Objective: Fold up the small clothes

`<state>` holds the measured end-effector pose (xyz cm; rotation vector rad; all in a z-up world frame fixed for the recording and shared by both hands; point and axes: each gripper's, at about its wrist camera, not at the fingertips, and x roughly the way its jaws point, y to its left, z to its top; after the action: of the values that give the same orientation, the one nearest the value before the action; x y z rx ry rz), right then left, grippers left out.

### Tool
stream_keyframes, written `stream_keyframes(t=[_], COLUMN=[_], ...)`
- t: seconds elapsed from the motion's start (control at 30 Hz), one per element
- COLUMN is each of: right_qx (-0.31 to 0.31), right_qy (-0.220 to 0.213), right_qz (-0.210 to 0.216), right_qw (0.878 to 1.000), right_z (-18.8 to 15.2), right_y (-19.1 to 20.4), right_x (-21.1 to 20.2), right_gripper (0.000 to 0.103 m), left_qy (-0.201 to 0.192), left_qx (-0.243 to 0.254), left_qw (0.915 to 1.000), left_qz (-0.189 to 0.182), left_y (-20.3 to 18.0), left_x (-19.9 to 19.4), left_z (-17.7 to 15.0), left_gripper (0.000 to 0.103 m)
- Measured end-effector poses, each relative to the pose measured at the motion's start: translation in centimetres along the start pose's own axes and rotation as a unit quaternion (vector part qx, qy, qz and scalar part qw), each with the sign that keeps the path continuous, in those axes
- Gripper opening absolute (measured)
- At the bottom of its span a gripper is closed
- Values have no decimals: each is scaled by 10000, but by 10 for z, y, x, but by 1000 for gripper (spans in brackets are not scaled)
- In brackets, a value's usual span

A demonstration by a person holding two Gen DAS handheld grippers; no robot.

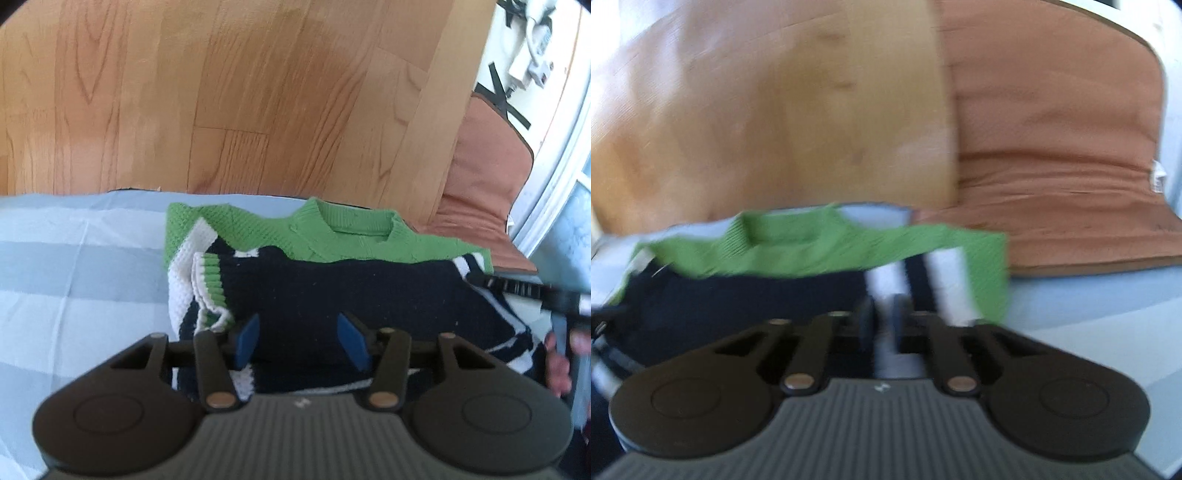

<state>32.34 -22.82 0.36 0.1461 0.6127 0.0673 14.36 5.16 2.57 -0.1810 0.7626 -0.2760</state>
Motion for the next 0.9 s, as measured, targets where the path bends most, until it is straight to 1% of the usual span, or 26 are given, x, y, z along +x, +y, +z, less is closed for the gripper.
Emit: stream_keyframes(t=[0.03,0.07,0.1,0.13,0.2,0.3,0.5,0.6,0.67,0.77,0.9], right_qx=[156,282,593,727,693,488,413,465,611,733,820], right_qy=[-45,-26,-21,6,6,-16,-57,-81,-92,-104,-123], right_qz=[-157,-472,-318,-235,-233,-371,-427,-407,-338,-274,-240], right_qw=[9997,9985,9977,9971,9973,9981,9982,9981,9975,9969,9963], right_z=[1,0,0,-1,-3,-4,-2,-1,-2,-2,-2], right_y=[-4,-11,-21,-23,-21,-11,-13,-15,-19,-21,-22], right_x=[4,6,5,7,6,6,4,2,3,3,2], right_gripper=[1,1,1,1,1,1,1,1,1,1,1], left_qy=[-1,-3,-2,1,2,-6,-16,-2,21,77,150], left_qx=[65,146,223,279,345,447,775,888,942,975,992], left_qw=[10000,9999,9997,9996,9993,9989,9966,9956,9951,9949,9949], left_qz=[25,60,89,93,108,146,273,289,299,250,47], left_y=[-2,-4,-6,-8,-10,-13,-22,-23,-24,-23,-17], left_x=[1,1,1,2,2,3,4,2,1,-1,-4], left_z=[-1,-1,-2,-3,-3,-5,-9,-12,-14,-13,-11], left_gripper=[49,51,53,54,57,59,61,61,61,61,61])
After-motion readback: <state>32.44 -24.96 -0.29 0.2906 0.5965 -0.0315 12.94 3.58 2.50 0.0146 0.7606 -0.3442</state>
